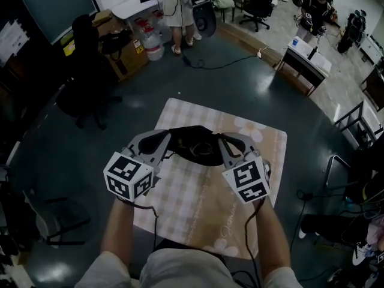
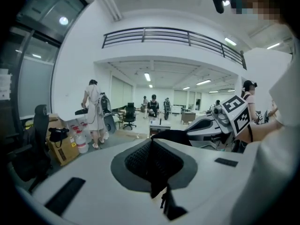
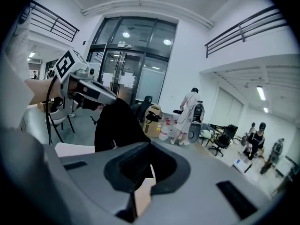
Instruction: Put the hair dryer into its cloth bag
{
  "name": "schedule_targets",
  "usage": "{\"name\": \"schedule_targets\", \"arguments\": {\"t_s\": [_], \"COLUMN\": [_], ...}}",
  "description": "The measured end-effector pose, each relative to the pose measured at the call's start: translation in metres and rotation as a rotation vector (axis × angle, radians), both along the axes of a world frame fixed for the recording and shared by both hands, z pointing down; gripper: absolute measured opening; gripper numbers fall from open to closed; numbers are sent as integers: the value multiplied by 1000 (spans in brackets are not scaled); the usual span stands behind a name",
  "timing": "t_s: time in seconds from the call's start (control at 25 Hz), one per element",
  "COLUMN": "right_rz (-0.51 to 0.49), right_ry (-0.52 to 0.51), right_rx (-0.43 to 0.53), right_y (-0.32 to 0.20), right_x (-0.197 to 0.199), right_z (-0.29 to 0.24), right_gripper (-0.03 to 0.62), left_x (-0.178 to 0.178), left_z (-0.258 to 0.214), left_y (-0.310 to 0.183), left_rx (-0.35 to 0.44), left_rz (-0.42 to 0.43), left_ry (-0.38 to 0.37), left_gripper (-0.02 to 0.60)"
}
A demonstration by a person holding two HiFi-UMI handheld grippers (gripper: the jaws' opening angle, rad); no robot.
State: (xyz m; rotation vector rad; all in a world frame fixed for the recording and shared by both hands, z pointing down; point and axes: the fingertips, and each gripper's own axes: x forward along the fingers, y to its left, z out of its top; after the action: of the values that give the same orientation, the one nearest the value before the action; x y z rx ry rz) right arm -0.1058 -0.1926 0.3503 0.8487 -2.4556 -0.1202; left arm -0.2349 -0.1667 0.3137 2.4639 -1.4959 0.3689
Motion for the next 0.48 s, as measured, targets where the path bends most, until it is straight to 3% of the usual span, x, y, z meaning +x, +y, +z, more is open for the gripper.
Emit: {"name": "schedule_targets", "arguments": {"t_s": [0.28, 0.48], "right_rz": [-11, -7], "right_ry": [37, 36], "right_rx": [-26, -32], "right_y": [3, 17], "right_x": [-4, 2], "right_z": [25, 29], "right_gripper": [18, 18], "left_x": [-6, 1], "left_z": [32, 38], "left_y": [15, 34], "left_rx": [-60, -61], "left_rz": [-9, -1], "left_ry": [-2, 11], "left_gripper": [14, 14]}}
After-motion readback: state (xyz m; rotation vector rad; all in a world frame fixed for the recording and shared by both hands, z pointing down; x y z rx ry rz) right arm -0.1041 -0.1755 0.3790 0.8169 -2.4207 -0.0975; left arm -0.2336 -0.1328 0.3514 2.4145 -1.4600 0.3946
